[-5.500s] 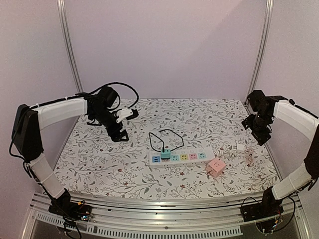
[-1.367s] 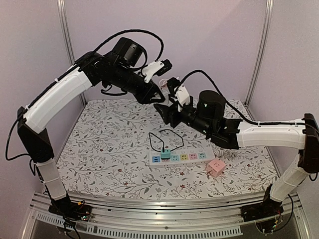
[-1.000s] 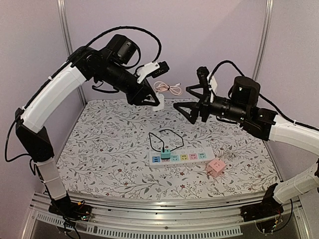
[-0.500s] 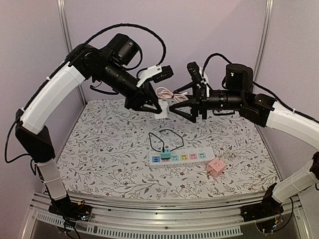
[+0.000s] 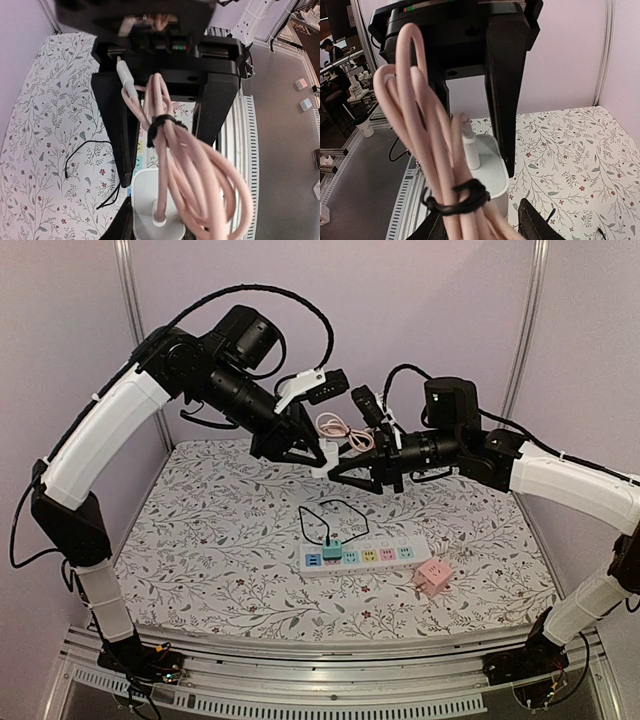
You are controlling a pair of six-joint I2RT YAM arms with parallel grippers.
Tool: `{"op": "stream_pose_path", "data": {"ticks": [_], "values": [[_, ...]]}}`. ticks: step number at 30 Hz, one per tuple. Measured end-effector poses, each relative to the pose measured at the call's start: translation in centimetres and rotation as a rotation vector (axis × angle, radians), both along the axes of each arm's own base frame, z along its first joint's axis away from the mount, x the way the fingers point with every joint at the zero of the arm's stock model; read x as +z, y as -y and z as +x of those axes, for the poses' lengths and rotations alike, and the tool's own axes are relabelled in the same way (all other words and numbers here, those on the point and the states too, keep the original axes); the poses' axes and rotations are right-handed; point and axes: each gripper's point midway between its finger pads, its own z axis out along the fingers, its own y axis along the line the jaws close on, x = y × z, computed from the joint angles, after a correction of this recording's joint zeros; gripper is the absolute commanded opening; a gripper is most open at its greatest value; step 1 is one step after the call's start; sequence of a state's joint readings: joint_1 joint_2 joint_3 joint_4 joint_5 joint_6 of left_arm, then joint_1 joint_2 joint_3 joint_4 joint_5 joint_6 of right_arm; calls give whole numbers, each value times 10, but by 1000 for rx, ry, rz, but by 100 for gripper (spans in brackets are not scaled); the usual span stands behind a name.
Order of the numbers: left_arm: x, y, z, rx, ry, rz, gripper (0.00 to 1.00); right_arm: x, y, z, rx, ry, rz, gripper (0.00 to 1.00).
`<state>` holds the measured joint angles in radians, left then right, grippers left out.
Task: Insert the plug
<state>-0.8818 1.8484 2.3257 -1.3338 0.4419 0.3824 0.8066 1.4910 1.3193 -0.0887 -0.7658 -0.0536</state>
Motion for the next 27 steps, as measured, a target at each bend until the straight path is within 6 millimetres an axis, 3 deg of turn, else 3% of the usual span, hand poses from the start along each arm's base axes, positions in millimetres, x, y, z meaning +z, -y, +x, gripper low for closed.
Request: {"op": "stream_pose_path", "data": {"ticks": [5,9,13,16,17,18,19,20,27], "values": [[-1,0,0,-2,-1,2,0,1,0,-1,8,-2,2,33],[-3,1,-1,-9,-2,9,0,3,-1,-2,14,-3,8,31],[-5,1,-3,-6,-17,15,0,7,-1,-4,31,13,20,4],[-7,-1,-5,1,-36,24,3,7,-2,-5,41,18,20,0],[-7,-1,-6,0,-38,26,18,6,-2,-5,45,17,20,0],[-8,-2,-6,-1,-39,27,45,6,-2,-6,50,15,20,0],[-7,-2,-6,0,-38,27,64,6,-2,-7,51,15,21,0],[-8,-2,-5,3,-37,28,73,7,-2,-7,52,13,22,0],[-10,-10,15,93,33,60,82,10,1,3,-27,22,28,0]]}}
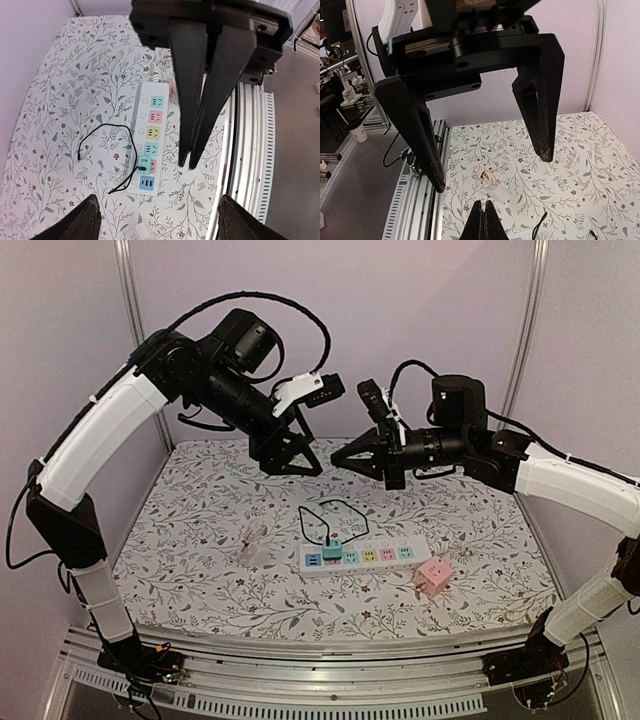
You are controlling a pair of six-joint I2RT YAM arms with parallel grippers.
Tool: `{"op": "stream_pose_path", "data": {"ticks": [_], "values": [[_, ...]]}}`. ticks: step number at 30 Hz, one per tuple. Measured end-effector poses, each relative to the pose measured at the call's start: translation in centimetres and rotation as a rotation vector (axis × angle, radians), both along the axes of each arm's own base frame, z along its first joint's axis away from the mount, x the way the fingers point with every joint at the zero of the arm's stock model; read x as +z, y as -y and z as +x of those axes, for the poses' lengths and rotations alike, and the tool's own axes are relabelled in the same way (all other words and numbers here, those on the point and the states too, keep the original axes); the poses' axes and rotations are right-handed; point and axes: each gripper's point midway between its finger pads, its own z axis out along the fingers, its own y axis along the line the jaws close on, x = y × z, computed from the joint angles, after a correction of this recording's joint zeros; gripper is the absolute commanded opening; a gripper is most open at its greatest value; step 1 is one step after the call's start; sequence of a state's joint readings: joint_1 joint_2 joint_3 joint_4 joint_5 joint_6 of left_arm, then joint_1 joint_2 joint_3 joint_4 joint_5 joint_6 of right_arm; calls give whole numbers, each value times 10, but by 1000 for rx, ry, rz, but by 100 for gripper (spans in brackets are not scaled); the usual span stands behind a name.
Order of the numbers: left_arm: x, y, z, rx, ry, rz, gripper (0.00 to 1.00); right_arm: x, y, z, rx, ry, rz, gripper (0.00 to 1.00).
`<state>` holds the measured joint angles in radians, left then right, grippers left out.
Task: Insert the plug
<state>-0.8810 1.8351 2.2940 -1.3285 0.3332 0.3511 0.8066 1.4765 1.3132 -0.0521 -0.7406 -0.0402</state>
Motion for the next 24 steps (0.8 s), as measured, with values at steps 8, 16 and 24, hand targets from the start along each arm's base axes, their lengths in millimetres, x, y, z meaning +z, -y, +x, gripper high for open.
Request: {"op": "stream_pose_path", "data": {"ticks": [8,16,24], "values": [[-10,-58,14,123,76,40,71,19,10,8,-99,45,37,0],[-122,-198,54,275,57,457,86,-8,-6,29,-145,-60,-1,16],[-240,-334,-41,222,-176,929,99,-11,-12,27,-159,-92,-6,69]]}}
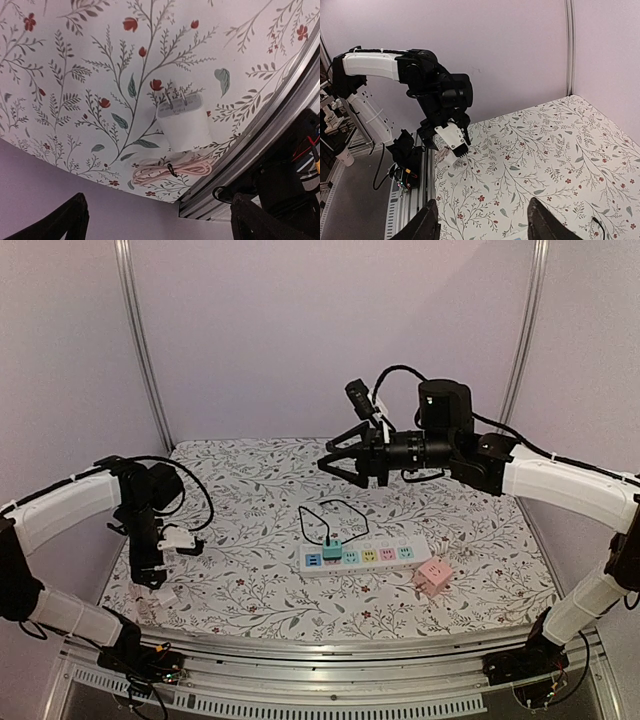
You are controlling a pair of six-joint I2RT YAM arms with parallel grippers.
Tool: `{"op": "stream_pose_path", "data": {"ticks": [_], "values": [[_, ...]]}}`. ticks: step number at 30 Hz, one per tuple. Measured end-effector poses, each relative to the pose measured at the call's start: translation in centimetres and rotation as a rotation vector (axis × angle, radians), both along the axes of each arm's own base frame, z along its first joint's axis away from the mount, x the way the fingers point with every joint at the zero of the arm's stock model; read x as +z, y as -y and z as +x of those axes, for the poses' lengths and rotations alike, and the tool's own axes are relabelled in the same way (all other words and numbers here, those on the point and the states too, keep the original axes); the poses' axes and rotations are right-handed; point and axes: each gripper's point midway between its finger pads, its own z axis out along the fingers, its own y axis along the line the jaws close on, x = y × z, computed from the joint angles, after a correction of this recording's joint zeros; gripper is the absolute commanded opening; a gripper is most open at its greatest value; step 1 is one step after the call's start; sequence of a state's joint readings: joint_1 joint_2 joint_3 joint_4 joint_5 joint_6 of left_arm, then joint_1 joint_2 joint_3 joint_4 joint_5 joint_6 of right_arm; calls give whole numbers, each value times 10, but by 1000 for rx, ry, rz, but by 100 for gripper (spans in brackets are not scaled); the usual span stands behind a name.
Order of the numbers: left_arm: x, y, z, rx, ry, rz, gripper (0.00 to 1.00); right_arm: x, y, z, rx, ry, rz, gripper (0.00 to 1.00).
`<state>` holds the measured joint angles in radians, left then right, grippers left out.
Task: Insert the plug
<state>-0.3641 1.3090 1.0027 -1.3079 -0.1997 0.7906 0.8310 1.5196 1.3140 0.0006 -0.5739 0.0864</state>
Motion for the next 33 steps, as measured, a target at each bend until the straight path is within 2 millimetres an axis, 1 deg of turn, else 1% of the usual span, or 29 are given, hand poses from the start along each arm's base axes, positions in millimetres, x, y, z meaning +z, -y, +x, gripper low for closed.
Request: {"op": "stream_pose_path", "data": {"ticks": [2,4,5,7,9,12,14,16,20,24,26,28,29,30,31,33], "values": [[-17,-18,-17,12,-48,68,100,-2,-1,-1,-1,-2,-3,76],[-32,-27,-25,25,-83,114,99,-5,-1,-1,-5,-8,-8,78],[-39,-30,-26,34,-93,133,99,-7,-1,-1,-7,-8,-12,79],[-52,-31,-22,61,-99,155,100,-12,-1,-2,-10,-14,-20,79],[-64,-28,-12,92,-91,159,99,-17,-1,-1,-13,-21,-29,80],[-79,-23,-5,136,-95,153,100,-25,0,-1,-19,-31,-42,80],[-85,-19,-4,154,-100,134,99,-30,1,0,-29,-36,-52,80],[-88,-16,-9,165,-112,110,99,-33,1,1,-33,-37,-59,80],[-88,-13,-19,173,-118,75,99,-34,2,1,-36,-32,-60,80],[-87,-14,-16,186,-89,77,99,-34,1,1,-35,-32,-60,80],[-89,-16,-14,189,-77,88,97,-34,1,1,-35,-33,-60,80],[-91,-19,-14,196,-77,98,91,-34,1,1,-35,-33,-60,80],[-92,-20,-15,202,-81,103,86,-34,1,1,-35,-33,-60,80],[-94,-21,-15,210,-83,106,78,-34,1,1,-35,-33,-60,80],[-96,-22,-16,213,-90,111,67,-34,1,1,-35,-33,-60,80],[-98,-23,-18,221,-105,117,49,-34,1,1,-35,-33,-60,80]]}}
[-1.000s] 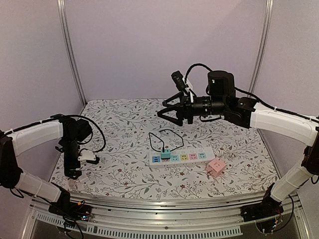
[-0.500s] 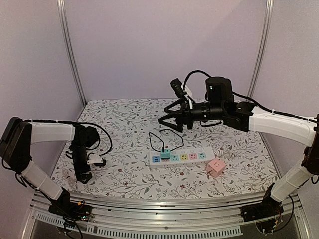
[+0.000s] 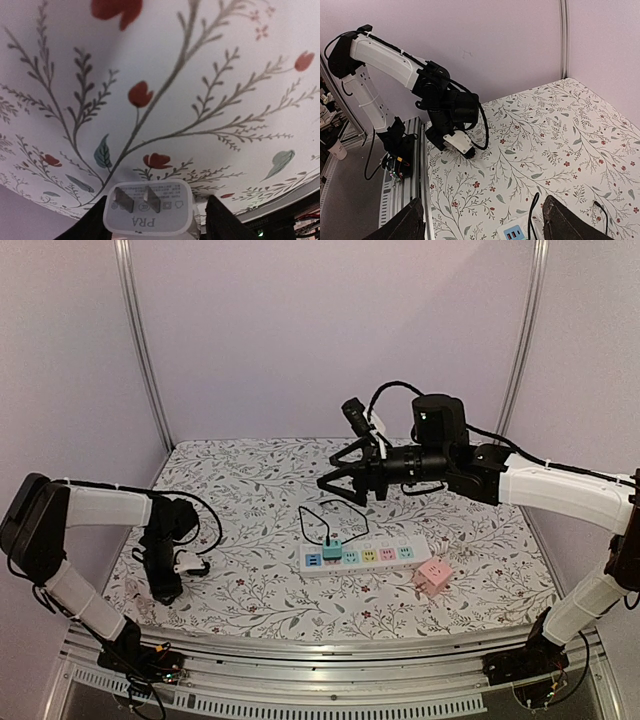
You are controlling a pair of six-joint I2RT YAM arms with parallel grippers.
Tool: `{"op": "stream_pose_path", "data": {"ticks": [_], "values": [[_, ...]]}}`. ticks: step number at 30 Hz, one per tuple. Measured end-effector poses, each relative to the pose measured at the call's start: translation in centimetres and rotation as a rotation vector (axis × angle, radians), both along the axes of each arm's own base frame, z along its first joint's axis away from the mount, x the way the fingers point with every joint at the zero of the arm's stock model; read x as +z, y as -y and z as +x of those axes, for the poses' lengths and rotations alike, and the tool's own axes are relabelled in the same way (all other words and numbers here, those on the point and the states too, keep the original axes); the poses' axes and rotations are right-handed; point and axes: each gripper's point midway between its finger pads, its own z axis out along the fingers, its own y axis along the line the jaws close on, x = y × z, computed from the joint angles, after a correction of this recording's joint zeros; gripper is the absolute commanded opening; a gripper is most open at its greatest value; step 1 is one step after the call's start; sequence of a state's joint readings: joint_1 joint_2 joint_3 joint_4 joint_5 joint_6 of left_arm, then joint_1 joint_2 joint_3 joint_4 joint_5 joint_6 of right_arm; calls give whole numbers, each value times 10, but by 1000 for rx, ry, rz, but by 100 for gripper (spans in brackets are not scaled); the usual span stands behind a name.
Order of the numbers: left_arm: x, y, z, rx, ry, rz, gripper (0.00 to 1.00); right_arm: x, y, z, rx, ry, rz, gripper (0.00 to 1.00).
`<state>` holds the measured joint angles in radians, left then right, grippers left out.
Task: Insert the plug
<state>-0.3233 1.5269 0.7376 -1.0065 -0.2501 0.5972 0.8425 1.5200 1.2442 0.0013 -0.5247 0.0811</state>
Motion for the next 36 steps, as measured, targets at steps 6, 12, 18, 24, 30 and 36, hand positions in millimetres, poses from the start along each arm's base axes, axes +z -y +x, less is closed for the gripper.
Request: {"op": "stream_pose_path", "data": {"ticks": [6,12,18,24,30,36], "values": [[1,2,1,16,-5,-4,0,0,0,1,-4,1,0,80],[24,22,28,36,55,-76,0,-3,6,16,-98,-16,-13,80],[114,90,78,-158,317,-172,0,-3,43,57,-325,-142,5,78],[242,165,98,-496,670,-219,0,27,76,60,-442,-187,70,75],[296,245,78,-902,941,-218,0,51,74,35,-398,-223,132,75],[298,320,78,-1108,1109,-224,0,49,47,-1,-279,-274,138,72]]}}
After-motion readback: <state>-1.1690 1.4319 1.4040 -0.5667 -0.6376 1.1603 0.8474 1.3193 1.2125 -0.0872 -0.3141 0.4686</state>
